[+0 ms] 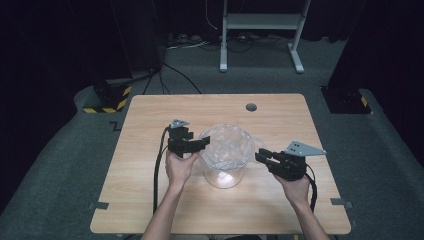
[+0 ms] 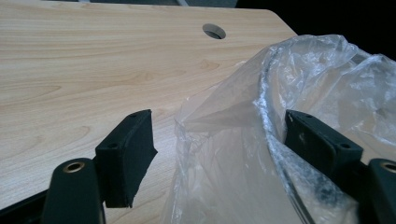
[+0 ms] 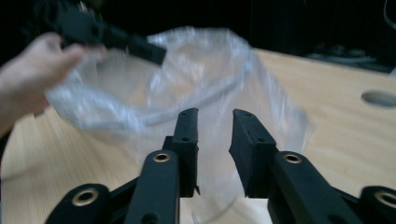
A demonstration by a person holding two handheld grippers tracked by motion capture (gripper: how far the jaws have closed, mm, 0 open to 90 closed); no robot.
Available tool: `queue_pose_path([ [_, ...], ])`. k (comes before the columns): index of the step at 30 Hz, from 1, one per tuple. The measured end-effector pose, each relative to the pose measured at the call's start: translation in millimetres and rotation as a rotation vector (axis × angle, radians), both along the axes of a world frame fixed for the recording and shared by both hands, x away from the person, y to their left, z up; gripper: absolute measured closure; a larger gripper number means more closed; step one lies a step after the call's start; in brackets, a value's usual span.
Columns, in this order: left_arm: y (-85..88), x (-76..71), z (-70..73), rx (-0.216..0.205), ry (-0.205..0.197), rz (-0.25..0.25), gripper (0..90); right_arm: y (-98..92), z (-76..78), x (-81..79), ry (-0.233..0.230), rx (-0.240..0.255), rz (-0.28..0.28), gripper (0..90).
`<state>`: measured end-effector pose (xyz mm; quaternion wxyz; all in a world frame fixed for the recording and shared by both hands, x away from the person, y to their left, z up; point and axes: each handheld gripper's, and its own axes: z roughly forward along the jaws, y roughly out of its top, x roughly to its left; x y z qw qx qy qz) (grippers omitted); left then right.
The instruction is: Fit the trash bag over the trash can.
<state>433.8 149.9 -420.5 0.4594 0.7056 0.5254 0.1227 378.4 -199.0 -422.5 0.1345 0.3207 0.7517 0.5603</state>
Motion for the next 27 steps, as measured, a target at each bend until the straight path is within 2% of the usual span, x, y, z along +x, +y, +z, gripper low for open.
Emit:
queue_pose_path([
  [2,-0.7,0.2,0.2,0.002,0.002,-0.001,25.7,1.1,9.3,2.3,-0.021,0.01,-0.006,67.0],
  [5,-1.3,0.7,0.8,0.01,0.003,-0.005,25.7,12.1,26.0,13.5,-0.056,-0.014,-0.008,60.0],
  [6,-1.3,0.7,0.8,0.01,0.003,-0.005,25.6,12.1,26.0,13.5,-0.056,-0.014,-0.008,60.0],
  [8,-2.6,2.6,1.9,0.029,0.004,-0.012,25.6,26.9,33.7,26.7,-0.073,-0.069,-0.002,58.8],
  [10,-3.6,4.2,2.7,0.047,0.0,-0.019,25.6,38.9,36.5,37.5,-0.067,-0.119,0.002,57.5],
  [12,-4.6,6.2,3.3,0.052,0.004,-0.024,25.3,50.8,36.7,48.6,-0.061,-0.168,-0.005,56.7],
  [15,-4.6,12.1,3.5,0.062,0.003,-0.02,24.6,65.7,33.8,63.2,-0.044,-0.203,0.003,56.7],
  [18,-4.3,17.3,2.7,0.05,0.013,-0.022,24.5,77.6,27.6,72.7,-0.03,-0.228,0.008,56.8],
  [20,-5.9,22.6,4.8,0.084,0.011,-0.023,24.7,84.2,23.6,75.2,-0.031,-0.267,0.0,55.7],
  [21,-5.9,22.6,4.8,0.084,0.011,-0.023,24.9,84.2,23.6,75.2,-0.031,-0.267,0.0,55.7],
  [22,-6.8,23.4,6.3,0.104,0.002,-0.025,24.9,86.8,21.6,76.2,-0.03,-0.276,0.003,54.2],
  [26,-4.1,17.5,9.7,0.122,-0.056,-0.04,28.1,93.0,19.5,74.8,-0.057,-0.294,-0.008,51.2],
  [27,-4.1,17.5,9.7,0.122,-0.056,-0.04,27.6,94.7,18.8,73.9,-0.07,-0.305,-0.012,50.8],
])
